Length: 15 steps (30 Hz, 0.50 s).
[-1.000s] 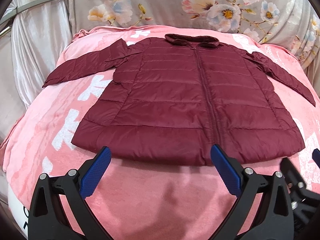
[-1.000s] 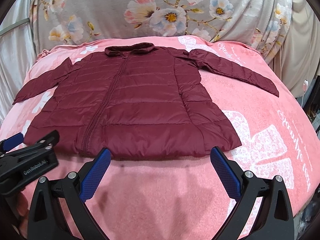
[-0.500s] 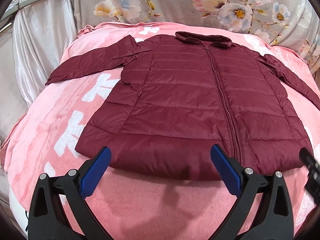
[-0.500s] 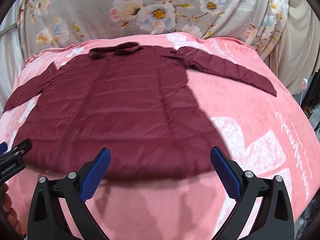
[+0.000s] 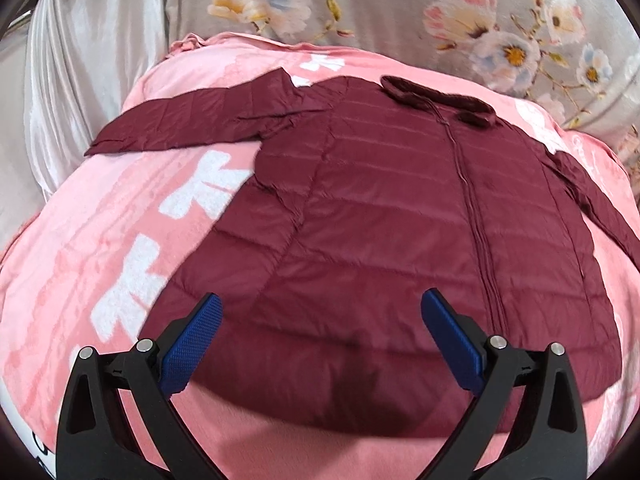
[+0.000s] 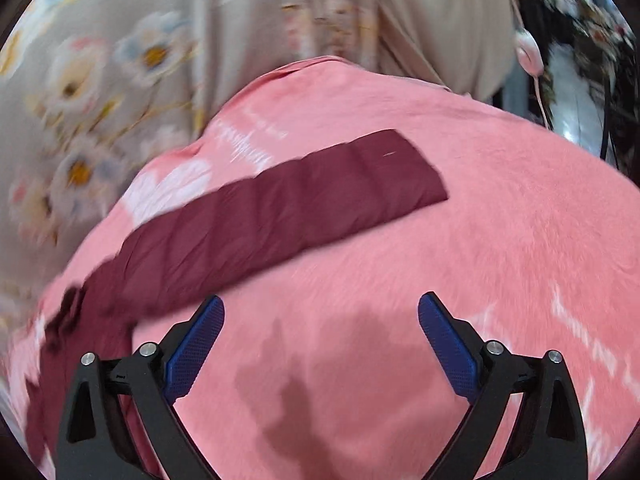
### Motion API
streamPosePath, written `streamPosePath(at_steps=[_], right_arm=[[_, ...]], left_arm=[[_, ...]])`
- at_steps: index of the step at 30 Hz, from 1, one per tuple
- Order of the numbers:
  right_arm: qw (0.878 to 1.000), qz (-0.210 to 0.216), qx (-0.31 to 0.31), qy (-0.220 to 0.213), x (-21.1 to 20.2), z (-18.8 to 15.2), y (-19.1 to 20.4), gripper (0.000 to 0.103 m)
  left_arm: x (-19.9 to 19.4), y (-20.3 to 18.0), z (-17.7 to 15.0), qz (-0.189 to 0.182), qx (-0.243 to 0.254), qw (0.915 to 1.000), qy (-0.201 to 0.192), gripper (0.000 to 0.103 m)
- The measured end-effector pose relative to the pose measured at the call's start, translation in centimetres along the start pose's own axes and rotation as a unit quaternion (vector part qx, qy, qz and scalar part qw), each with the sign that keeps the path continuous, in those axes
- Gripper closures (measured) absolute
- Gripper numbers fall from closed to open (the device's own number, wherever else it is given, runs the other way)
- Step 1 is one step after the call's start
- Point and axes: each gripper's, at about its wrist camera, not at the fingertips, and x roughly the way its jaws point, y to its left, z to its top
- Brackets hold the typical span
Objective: Fold large clothes
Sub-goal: 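Grasp the sleeve cuff nearest the right gripper and lift it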
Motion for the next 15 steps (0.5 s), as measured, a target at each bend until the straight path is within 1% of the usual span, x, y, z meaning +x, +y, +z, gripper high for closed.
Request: streamPosePath(at_steps=[2, 3, 4, 7, 8, 10, 11, 12, 14, 15], right_arm=[[1.000, -0.002, 0.029, 0.003, 1.5, 1.3, -1.3, 0.013], [0.999, -0.003, 0.040, 0.005, 2.4, 2.0, -2.0, 0.019], [0.998, -0.008, 0.055, 0.009, 3.4, 2.5, -2.7, 0.022], [0.994, 0.003, 0.103, 0.025, 6.0, 3.4, -4.1, 0.037], [0.993, 0.005, 0.116, 0.026, 6.4, 3.5, -4.3, 0.042], [0.992, 0.006, 0.127, 0.012, 7.1, 4.2, -4.3, 0.050], [0.992, 0.009, 0.126, 0.012, 7.3, 4.5, -4.2, 0.065], [0.992, 0.017, 0.126, 0.014, 7.6, 4.9, -3.8, 0.082], [0.991, 0.033, 0.128, 0.003, 7.4, 5.6, -2.7, 0.094], [0.992, 0.040, 0.121, -0.009, 6.9, 6.0, -1.6, 0.096]], left_arm=[[0.2, 0.3, 0.4, 0.011, -0.003, 0.9999, -0.007, 0.006], [0.4, 0.5, 0.6, 0.017, -0.005, 0.9998, -0.010, 0.006], [0.5, 0.6, 0.7, 0.020, -0.007, 0.9997, -0.011, 0.006], [1.2, 1.1, 1.3, 0.021, -0.015, 0.9996, -0.006, 0.006], [1.4, 1.1, 1.4, 0.019, -0.017, 0.9997, -0.003, 0.006], [1.8, 1.1, 1.6, 0.013, -0.020, 0.9997, 0.003, 0.006], [2.0, 1.1, 1.6, 0.012, -0.019, 0.9997, 0.004, 0.006], [2.1, 1.1, 1.8, 0.008, -0.018, 0.9998, 0.005, 0.006], [2.2, 1.1, 1.9, 0.006, -0.018, 0.9998, 0.006, 0.006], [2.3, 1.1, 2.1, 0.005, -0.018, 0.9998, 0.005, 0.006]])
